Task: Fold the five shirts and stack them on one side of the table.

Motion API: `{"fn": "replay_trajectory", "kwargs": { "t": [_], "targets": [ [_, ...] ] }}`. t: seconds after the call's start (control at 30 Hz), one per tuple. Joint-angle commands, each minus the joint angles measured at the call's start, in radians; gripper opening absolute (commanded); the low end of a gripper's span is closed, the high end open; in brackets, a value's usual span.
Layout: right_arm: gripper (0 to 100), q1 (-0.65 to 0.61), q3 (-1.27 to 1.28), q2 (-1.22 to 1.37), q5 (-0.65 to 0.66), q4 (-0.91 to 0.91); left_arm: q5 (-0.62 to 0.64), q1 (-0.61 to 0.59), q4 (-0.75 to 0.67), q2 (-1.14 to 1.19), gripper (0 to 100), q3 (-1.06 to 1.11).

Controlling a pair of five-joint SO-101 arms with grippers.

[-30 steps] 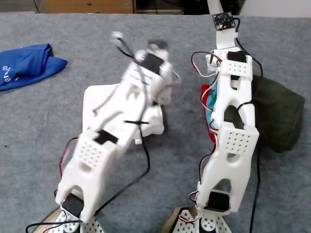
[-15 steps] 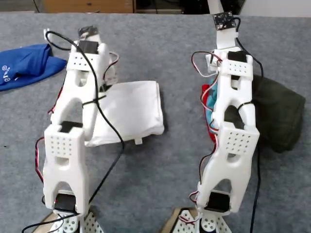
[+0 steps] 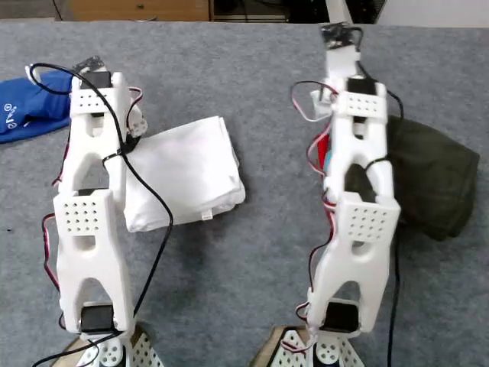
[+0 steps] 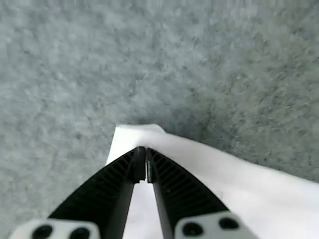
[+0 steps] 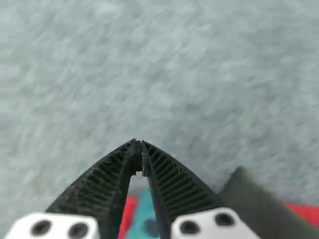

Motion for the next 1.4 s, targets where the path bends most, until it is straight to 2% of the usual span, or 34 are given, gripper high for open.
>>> {"fn": "replay_trajectory", "kwargs": {
  "t": [0.0,0.13,0.23,0.4,0.6,0.77,0.87,1.1,1.37],
  "targets": [
    [0.5,-0.131,-0.12,-0.14,0.025,0.126,0.009,0.044,0.097,-0.013,3,-0.118],
    [0.5,-0.325,-0.216,-0.174,0.078,0.302,0.002,0.081,0.189,-0.013,3,-0.189],
    [0.5,-0.447,-0.213,-0.168,0.08,0.37,0.002,0.035,0.19,-0.015,2,-0.189],
    [0.5,-0.535,-0.219,-0.128,0.086,0.387,-0.035,-0.012,0.192,-0.081,2,-0.109],
    [0.5,-0.539,-0.22,-0.022,0.115,0.342,-0.098,-0.012,0.158,-0.22,2,0.123],
    [0.5,-0.484,-0.222,0.143,0.133,0.206,-0.094,-0.012,-0.066,-0.2,2,0.327],
    [0.5,-0.438,-0.222,0.196,0.13,0.196,-0.097,0.002,-0.155,-0.205,2,0.407],
    [0.5,-0.435,-0.354,0.171,0.13,0.322,-0.098,0.074,-0.255,-0.209,2,0.525],
    [0.5,-0.432,-0.728,0.16,0.133,0.549,-0.098,0.068,-0.261,-0.209,2,0.526]
  ]
}}
